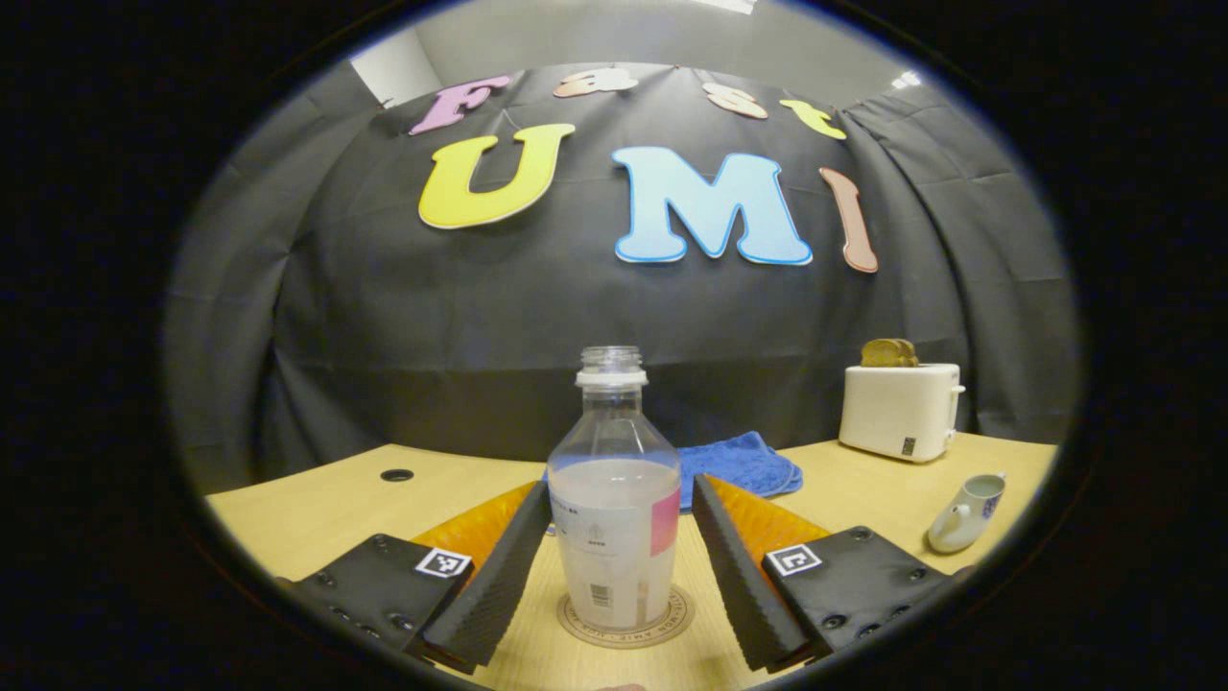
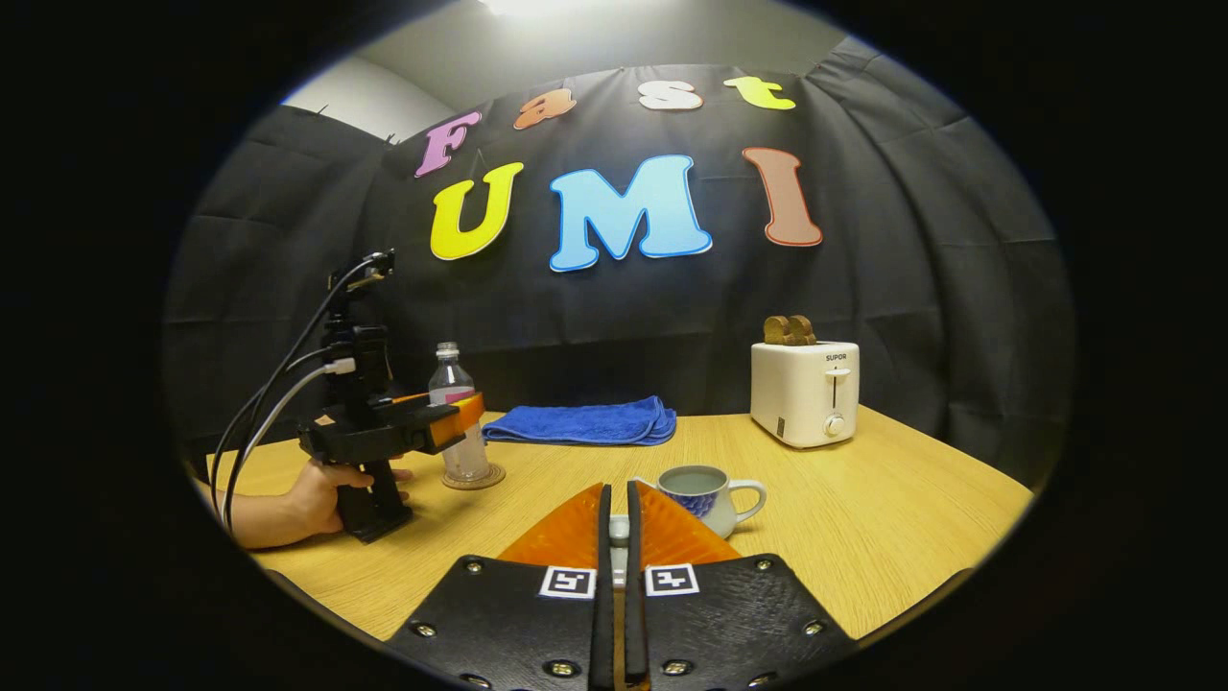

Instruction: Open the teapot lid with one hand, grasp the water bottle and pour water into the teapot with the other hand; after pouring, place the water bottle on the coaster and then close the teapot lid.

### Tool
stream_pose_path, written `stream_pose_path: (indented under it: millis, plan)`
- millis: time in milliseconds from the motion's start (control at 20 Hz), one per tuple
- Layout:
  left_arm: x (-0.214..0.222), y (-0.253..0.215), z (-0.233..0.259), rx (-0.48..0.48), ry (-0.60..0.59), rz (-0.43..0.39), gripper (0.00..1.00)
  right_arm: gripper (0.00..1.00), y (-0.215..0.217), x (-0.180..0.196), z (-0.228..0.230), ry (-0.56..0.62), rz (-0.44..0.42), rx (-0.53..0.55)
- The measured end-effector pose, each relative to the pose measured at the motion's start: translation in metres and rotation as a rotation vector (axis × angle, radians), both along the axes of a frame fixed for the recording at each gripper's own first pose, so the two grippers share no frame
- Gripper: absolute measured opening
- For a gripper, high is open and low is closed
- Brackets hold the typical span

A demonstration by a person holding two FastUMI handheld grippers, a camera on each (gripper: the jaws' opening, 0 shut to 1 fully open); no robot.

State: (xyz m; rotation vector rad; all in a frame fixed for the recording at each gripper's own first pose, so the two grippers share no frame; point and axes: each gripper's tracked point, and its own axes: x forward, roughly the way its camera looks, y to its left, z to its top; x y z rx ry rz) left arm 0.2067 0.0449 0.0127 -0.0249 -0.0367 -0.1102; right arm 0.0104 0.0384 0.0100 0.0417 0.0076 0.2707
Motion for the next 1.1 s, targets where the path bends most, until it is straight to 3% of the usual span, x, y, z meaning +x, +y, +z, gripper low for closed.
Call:
stream_pose_path:
  millis: [300, 650, 1100]
  plan:
    - [-0.047, 0.015, 0.032, -0.013, -0.07, 0.007, 0.99, 0.05, -0.025, 0.039, 0.027, -0.044, -0.092, 0.054]
    - [-0.153, 0.024, 0.052, -0.098, -0.12, 0.01, 0.99, 0.05, -0.025, 0.106, 0.008, 0.01, -0.151, -0.046]
    - [-0.168, 0.028, 0.024, -0.113, -0.038, 0.015, 0.99, 0.05, -0.028, 0.123, -0.013, 0.064, -0.179, -0.049]
